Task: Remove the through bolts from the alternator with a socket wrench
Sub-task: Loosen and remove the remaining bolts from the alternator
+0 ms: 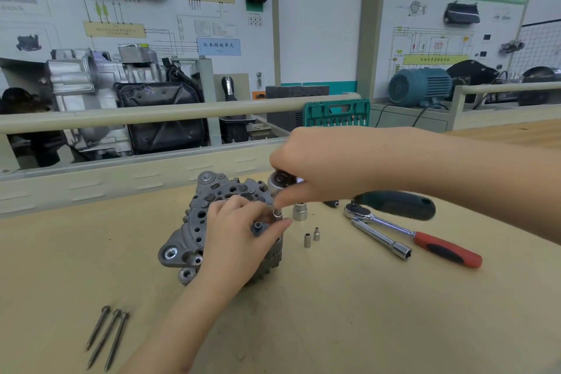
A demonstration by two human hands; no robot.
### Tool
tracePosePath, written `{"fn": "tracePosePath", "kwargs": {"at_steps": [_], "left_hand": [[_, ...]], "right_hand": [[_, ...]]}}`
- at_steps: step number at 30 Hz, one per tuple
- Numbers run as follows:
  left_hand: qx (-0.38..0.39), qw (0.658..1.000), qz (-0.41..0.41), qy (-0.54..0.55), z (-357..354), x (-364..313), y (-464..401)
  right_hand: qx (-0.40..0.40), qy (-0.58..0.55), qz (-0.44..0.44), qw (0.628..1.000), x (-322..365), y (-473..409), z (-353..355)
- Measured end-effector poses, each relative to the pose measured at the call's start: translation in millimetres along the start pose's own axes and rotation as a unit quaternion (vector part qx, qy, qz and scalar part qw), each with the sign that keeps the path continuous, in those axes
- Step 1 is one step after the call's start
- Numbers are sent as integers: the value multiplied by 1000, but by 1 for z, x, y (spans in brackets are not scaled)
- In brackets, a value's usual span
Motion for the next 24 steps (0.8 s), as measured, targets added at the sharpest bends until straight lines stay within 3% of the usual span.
{"fn": "tracePosePath", "kwargs": {"at_steps": [5,13,20,24], "left_hand": [[52,998,-12,24,-7,4,0],[-11,1000,7,-26,2,2,1],[42,999,-19,4,-6,3,0],[8,1000,-17,-18,1,1,0]], "right_hand": [[-6,-15,11,1000,4,0,1],[-3,0,10,1000,2,-3,1],[-7,-17,21,1000,6,-3,2],[-5,-10,34,999,9,-4,1]]}}
Point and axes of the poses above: each hand's wrist, its own y-axis away from the middle knuckle, its own z-axis out of the back of the hand, x = y × z, the point moved 10 cm from there along -y, towards the middle knuckle, and after that the axes turned 9 degrees about -y, right-handed, at the moved point
